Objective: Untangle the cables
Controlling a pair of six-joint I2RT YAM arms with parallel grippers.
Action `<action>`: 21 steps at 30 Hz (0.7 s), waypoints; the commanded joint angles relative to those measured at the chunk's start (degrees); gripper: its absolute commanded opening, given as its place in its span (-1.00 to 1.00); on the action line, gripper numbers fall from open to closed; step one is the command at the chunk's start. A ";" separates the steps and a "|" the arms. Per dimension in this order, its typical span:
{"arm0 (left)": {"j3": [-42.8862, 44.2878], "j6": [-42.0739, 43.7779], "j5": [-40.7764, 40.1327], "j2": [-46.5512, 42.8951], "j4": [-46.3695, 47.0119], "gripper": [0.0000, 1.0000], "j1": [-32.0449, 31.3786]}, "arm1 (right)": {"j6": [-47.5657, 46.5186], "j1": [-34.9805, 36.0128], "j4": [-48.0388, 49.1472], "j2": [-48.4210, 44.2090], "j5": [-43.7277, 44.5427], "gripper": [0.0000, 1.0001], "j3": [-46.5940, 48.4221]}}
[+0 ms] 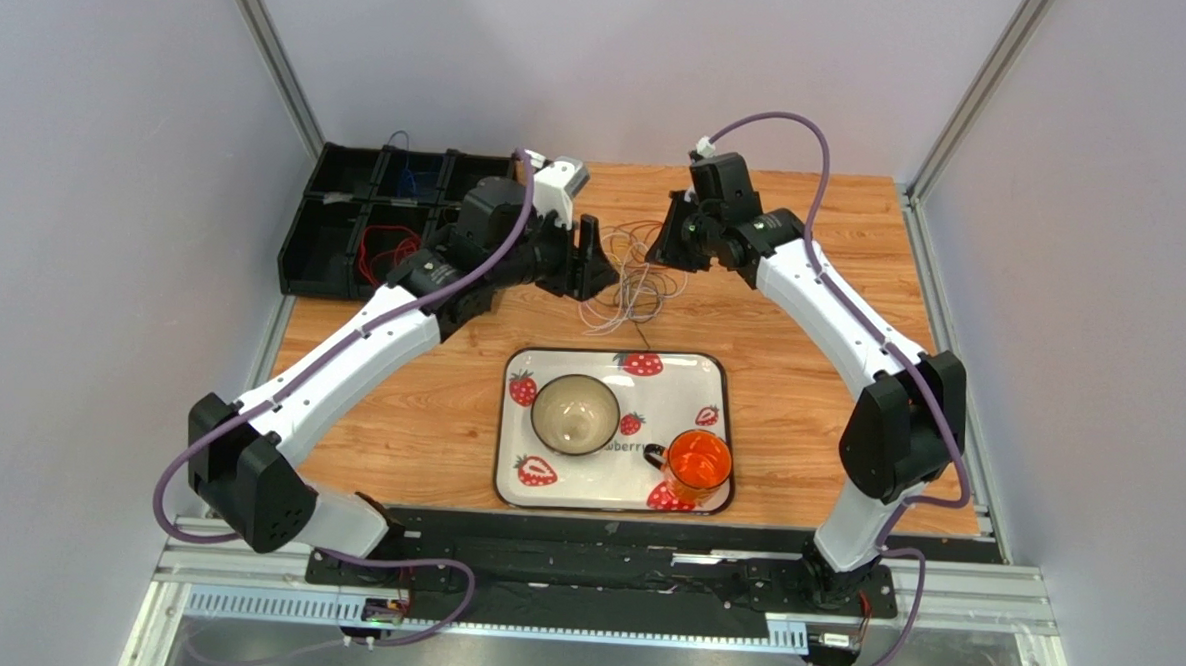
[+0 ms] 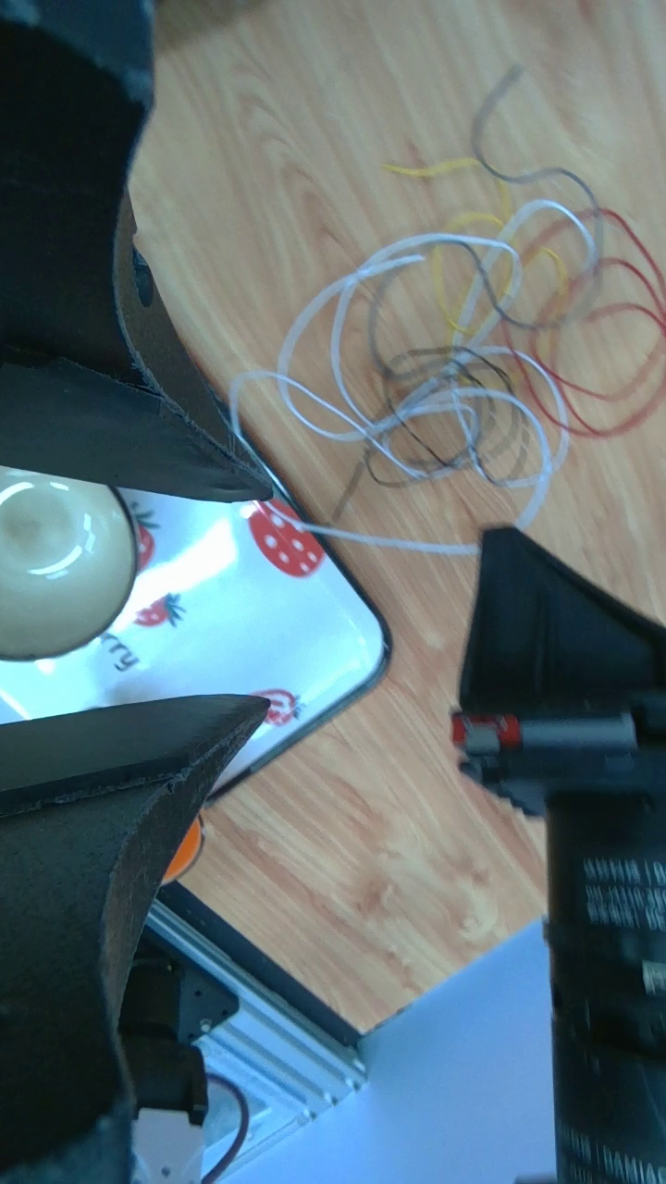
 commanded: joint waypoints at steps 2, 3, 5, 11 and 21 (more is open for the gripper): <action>0.89 2.41 1.65 1.97 5.84 0.18 -2.30 | 1.63 0.44 -1.52 -3.79 -2.37 -1.00 4.03; 1.16 2.49 1.38 2.41 5.84 0.16 -2.83 | 1.63 0.53 -1.78 -3.88 -2.54 -1.00 4.73; 1.86 2.93 0.42 3.73 5.84 0.14 -3.53 | 1.54 0.53 -2.48 -4.31 -2.72 -1.00 5.18; 4.67 4.16 -1.87 7.68 5.05 0.07 -4.76 | 1.19 0.44 -3.19 -5.98 -3.07 -1.00 4.83; 7.66 4.43 -3.54 12.52 5.48 -0.04 -6.17 | 1.72 0.53 -2.40 -8.97 -4.21 -1.00 2.01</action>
